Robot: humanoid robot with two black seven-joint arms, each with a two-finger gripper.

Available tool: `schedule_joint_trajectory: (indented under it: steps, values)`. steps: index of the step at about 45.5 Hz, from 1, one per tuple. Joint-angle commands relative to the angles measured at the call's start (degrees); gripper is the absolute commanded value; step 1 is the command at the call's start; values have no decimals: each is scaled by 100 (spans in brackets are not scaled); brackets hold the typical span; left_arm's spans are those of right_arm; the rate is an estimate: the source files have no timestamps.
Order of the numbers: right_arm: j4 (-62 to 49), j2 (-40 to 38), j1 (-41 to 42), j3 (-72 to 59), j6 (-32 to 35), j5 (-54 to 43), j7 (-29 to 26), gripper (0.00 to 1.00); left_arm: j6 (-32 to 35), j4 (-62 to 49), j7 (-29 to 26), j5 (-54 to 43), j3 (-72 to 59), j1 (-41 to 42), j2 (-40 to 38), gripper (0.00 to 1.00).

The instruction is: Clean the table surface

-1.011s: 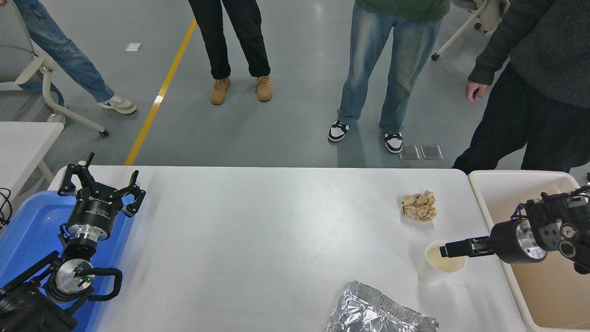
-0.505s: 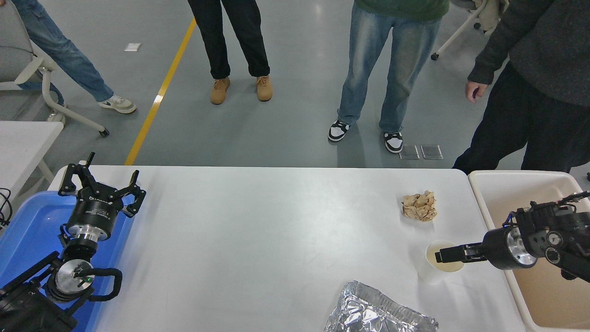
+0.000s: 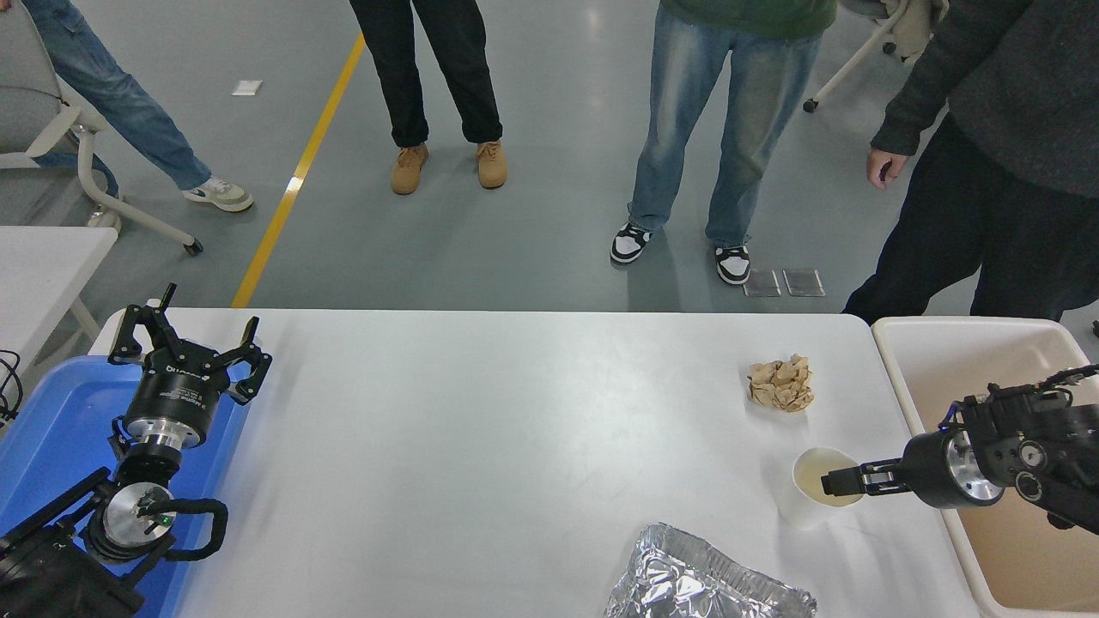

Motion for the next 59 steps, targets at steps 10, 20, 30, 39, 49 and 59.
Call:
schedule_joint_trajectory:
  steps: [10,20,30,39,49,59]
  values:
    - [16,-24,402,-367,3,8,275,0,0,0,0,0,0,0,-1,99]
    - [25,-33,490,-455,-6,17,337,0,0,0,8,0,0,0,-1,99]
    - [253,-401,771,-385,20,131,390,0,0,0,0,0,0,0,-1,99]
    - [438,-876,1333,-385,222,526,574,0,0,0,0,0,0,0,-1,99]
    - [1281,-1684,1826,-376,442,816,609,0,0,0,0,0,0,0,-1,99]
    - [1765,-2370,2204,-358,688,834,645,0,0,0,0,0,0,0,-1,99]
